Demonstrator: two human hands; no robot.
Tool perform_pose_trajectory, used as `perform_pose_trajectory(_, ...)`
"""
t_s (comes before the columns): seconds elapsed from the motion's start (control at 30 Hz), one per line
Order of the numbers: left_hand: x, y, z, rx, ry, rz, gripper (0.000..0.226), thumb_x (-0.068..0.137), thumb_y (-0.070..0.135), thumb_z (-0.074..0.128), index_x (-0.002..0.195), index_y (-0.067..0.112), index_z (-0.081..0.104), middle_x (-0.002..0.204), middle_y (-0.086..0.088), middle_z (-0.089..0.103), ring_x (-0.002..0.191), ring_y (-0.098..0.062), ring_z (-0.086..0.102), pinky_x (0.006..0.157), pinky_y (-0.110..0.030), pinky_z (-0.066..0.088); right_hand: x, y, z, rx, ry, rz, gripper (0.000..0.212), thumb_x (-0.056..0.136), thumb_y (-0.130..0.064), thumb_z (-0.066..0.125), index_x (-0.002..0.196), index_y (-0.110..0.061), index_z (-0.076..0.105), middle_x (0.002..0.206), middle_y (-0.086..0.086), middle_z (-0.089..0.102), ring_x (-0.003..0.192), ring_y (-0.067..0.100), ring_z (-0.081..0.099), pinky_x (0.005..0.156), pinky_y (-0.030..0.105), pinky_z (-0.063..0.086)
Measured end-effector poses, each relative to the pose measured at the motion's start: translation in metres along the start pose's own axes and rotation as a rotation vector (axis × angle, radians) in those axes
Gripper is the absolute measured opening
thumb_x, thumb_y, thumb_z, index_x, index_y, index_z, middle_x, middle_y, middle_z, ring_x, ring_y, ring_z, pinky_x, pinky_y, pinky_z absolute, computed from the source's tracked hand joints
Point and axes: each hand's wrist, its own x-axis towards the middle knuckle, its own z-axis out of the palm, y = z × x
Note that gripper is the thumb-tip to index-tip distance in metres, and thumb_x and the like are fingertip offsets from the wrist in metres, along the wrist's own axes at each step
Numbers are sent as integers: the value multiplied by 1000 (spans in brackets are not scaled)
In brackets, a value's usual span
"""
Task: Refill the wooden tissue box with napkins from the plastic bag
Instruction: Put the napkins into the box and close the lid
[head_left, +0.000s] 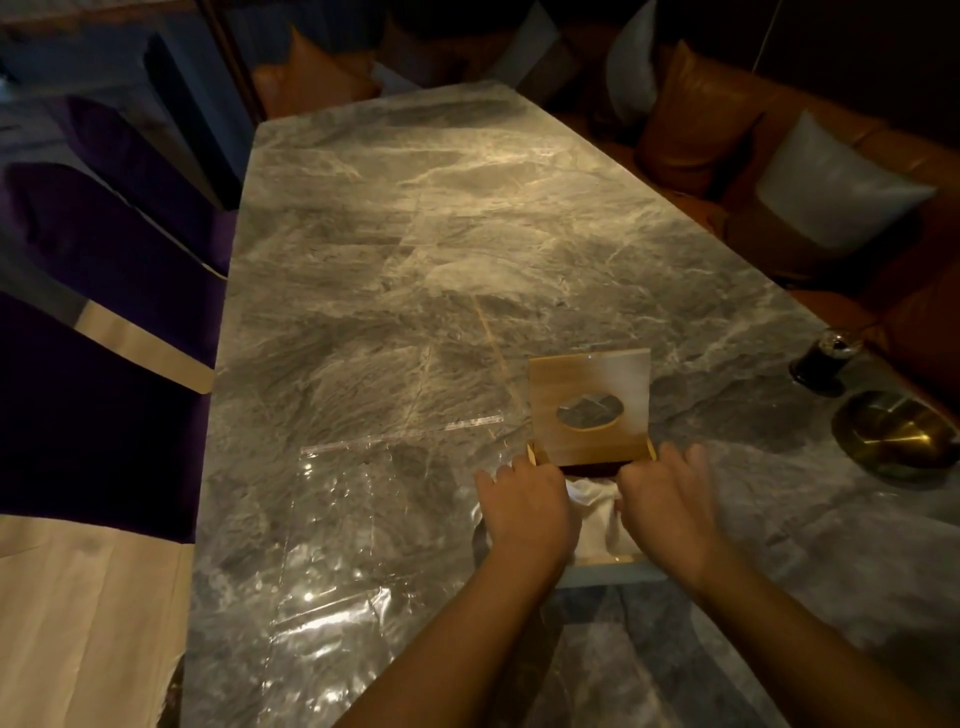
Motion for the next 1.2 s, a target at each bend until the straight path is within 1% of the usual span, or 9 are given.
perform_pose_trajectory(0.27, -2, -8, -19, -156, -137, 49, 28, 88, 29, 52, 107, 11, 59, 114, -10, 64, 101, -27, 61, 73, -33, 42, 1, -1, 1, 41, -22, -9, 7, 84, -27, 54, 81, -26, 60, 94, -3, 65, 98, 18, 51, 92, 39, 29)
perform_pose_trajectory(0.37, -10, -11, -39, -132, 50, 106, 28, 90, 33, 48, 104, 12, 60, 106, -11, 66, 96, -29, 62, 69, -32, 40, 1, -2, -1, 66, -54, 3, 13, 78, -34, 63, 69, -27, 56, 89, -3, 63, 98, 18, 51, 93, 39, 29)
perform_pose_trajectory(0.47, -16, -4, -48, -101, 194, 300, 17, 91, 24, 50, 96, 13, 62, 94, -10, 67, 87, -28, 64, 71, -33, 48, 1, -1, -2, 79, -52, -2, 25, 81, -28, 58, 60, -27, 45, 83, -5, 60, 98, 17, 51, 92, 38, 29)
perform_pose_trajectory(0.6, -14, 7, -29, 126, -20, 594, 19, 90, 12, 52, 105, 10, 63, 102, -10, 68, 93, -28, 65, 76, -37, 49, 0, -1, -6, 90, -97, 4, 25, 77, -33, 62, 60, -28, 44, 87, -6, 64, 97, 16, 51, 91, 37, 30)
perform_pose_trajectory(0.83, 3, 0, -7, 295, -127, 699, 26, 93, 23, 48, 114, 12, 59, 113, -12, 62, 103, -27, 58, 87, -38, 43, -11, 5, -20, 60, -62, -64, 16, 84, -38, 54, 97, -28, 56, 113, -3, 62, 114, 20, 48, 103, 43, 23)
perform_pose_trajectory(0.93, 7, -1, -10, 312, -121, 723, 25, 92, 29, 50, 109, 13, 60, 110, -10, 64, 103, -26, 58, 90, -38, 40, -12, 14, -22, 42, 194, -284, 28, 50, -28, 84, 70, -20, 67, 77, 0, 69, 79, 21, 63, 79, 30, 33)
perform_pose_trajectory(1.0, 10, -3, -12, 315, -160, 726, 25, 92, 31, 50, 105, 13, 61, 108, -9, 66, 101, -24, 59, 90, -37, 39, -11, 17, -23, 61, 207, -417, 28, 37, -16, 87, 55, -19, 66, 59, -1, 64, 61, 19, 62, 68, 28, 43)
perform_pose_trajectory(1.13, 16, -4, -8, 439, -208, 693, 28, 91, 32, 49, 110, 16, 62, 120, -6, 62, 118, -22, 52, 104, -37, 30, -3, 21, -16, 51, -159, -567, 21, 82, -15, 62, 95, -30, 68, 110, -6, 62, 107, 15, 54, 91, 34, 46)
perform_pose_trajectory(1.2, 16, -1, -4, 502, -241, 663, 30, 91, 31, 47, 113, 17, 62, 123, -5, 62, 124, -22, 48, 109, -37, 24, 3, 20, -12, 53, -295, -560, 27, 89, -15, 52, 103, -33, 64, 121, -6, 56, 113, 17, 50, 93, 33, 44)
